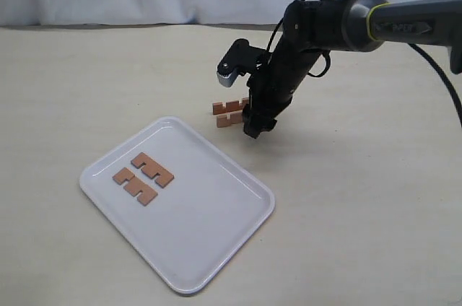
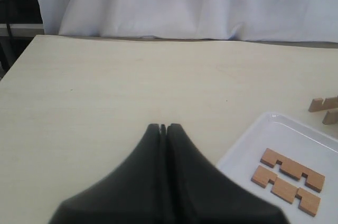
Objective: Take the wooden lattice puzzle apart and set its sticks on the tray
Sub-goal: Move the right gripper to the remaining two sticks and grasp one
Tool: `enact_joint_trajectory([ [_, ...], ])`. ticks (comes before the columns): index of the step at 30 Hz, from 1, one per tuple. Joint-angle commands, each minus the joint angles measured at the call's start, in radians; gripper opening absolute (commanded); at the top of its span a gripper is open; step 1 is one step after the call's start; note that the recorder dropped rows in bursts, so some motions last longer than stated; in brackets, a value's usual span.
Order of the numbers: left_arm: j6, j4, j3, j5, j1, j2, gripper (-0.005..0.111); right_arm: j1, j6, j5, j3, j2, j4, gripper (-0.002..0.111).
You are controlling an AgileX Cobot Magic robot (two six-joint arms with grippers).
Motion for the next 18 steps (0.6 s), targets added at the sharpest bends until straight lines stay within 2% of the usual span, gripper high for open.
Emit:
enact_joint_trajectory([
  [1,-0.004,0.001,0.004,-0.008,-0.008,-0.001,0.000,-0.006,-0.060,-0.016,-0.001,0.014,0.013,0.059],
  [7,-0.004,0.001,0.004,-0.008,-0.008,-0.001,0.000,-0.002,-0.075,-0.060,-0.001,0.023,0.021,0.053],
  [13,-0.004,0.001,0.004,-0.008,-0.008,-0.001,0.000,-0.002,-0.075,-0.088,-0.001,0.025,0.021,0.029],
  [18,-0.004,0.001,0.004,-0.008,-0.008,-0.001,0.000,-0.002,-0.075,-0.105,-0.001,0.028,0.017,0.005],
])
